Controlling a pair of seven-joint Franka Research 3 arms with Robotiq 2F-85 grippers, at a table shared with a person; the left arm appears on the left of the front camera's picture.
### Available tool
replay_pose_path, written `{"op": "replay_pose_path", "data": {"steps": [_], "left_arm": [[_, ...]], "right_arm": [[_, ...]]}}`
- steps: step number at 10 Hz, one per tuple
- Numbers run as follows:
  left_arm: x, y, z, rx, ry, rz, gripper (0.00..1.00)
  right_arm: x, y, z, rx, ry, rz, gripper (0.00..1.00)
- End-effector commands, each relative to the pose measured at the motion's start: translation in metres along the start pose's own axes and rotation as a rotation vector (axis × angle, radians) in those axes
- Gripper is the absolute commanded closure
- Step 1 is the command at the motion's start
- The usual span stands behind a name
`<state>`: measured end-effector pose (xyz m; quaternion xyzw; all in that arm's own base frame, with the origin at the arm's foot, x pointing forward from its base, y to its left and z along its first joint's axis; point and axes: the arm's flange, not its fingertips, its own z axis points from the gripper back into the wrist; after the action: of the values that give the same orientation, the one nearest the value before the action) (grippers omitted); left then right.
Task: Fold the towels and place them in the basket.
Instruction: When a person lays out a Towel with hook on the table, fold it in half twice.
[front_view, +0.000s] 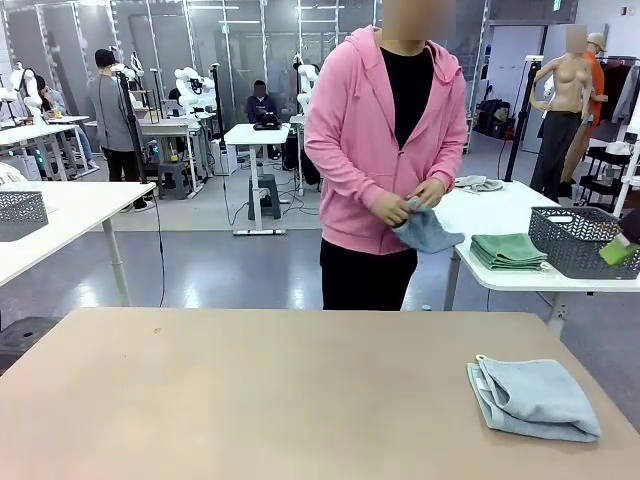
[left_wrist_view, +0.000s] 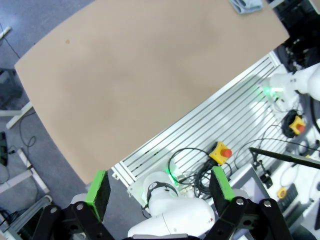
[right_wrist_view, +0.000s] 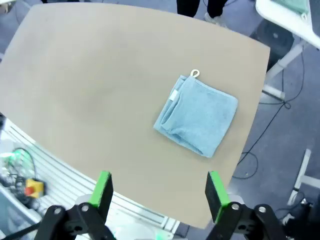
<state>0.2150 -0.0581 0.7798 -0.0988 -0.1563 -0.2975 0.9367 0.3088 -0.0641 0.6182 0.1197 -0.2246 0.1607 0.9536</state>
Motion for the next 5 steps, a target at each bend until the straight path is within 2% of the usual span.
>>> {"op": "replay_pose_path", "data": {"steps": [1,5], "left_arm": [[-0.001,0.001,0.000,0.010,0.007,-0.007,0.00],[-0.001,0.001,0.000,0.010,0.007,-0.007,0.00]], "right_arm": [[0.001,0.040,0.026,-0.102,-0.032,0.107,0.07],[-0.001,0.083,0.091,-0.155,-0.137,0.181,0.07]]}}
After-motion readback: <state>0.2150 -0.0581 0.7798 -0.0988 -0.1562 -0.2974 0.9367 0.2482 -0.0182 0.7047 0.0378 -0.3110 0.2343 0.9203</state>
